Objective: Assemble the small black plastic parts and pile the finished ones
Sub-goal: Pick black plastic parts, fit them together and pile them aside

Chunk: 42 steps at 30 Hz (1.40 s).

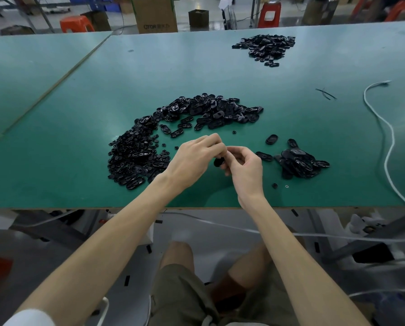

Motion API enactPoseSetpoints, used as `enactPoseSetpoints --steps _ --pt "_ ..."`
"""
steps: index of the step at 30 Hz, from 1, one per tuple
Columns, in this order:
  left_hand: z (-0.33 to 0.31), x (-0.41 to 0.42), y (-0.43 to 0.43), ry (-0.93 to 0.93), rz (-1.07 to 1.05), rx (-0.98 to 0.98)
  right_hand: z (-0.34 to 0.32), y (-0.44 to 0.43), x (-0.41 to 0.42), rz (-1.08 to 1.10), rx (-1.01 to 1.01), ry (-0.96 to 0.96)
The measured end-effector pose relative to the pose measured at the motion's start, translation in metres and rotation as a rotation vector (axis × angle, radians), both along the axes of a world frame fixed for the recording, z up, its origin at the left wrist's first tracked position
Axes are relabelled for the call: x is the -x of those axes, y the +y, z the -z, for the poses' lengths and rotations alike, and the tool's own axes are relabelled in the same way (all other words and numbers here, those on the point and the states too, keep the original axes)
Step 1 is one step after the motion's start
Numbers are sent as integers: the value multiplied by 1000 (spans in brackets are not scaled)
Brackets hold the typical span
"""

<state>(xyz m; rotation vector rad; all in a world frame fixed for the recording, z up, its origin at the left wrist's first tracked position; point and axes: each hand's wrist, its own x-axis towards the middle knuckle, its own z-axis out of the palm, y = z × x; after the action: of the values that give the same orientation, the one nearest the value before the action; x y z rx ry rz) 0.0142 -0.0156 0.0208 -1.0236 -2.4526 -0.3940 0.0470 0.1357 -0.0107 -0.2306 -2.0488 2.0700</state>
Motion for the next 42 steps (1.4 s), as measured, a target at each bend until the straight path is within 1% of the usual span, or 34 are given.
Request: enactPoseSetpoints --steps 6,9,11,14,19,23,26,28,34,36,42 --pt "-2 1 0 42 29 16 0 0 0 12 2 2" --pt "-2 2 1 -3 13 -32 0 0 0 21 14 3" --pt "-1 4 1 -106 -5 -116 0 -1 0 29 26 5" --pt "1 7 2 -355 -37 -286 1 0 0 39 39 7" --pt "7 1 5 -740 -103 -653 1 0 0 38 76 13" --pt "12 -5 6 -950 -125 -869 0 1 0 38 107 27" --pt "14 -7 7 -1045 -124 -964 0 1 0 37 119 34" --pt "15 -8 8 -1059 -122 -1017 0 1 -1 32 122 36" --pt "18 -12 11 -1016 -121 -1147 0 1 0 27 143 56" --pt "19 -12 10 -1015 -117 -1153 1 0 0 20 151 55" --pt "20 -10 9 -1007 -139 -1091 2 1 0 2 142 60"
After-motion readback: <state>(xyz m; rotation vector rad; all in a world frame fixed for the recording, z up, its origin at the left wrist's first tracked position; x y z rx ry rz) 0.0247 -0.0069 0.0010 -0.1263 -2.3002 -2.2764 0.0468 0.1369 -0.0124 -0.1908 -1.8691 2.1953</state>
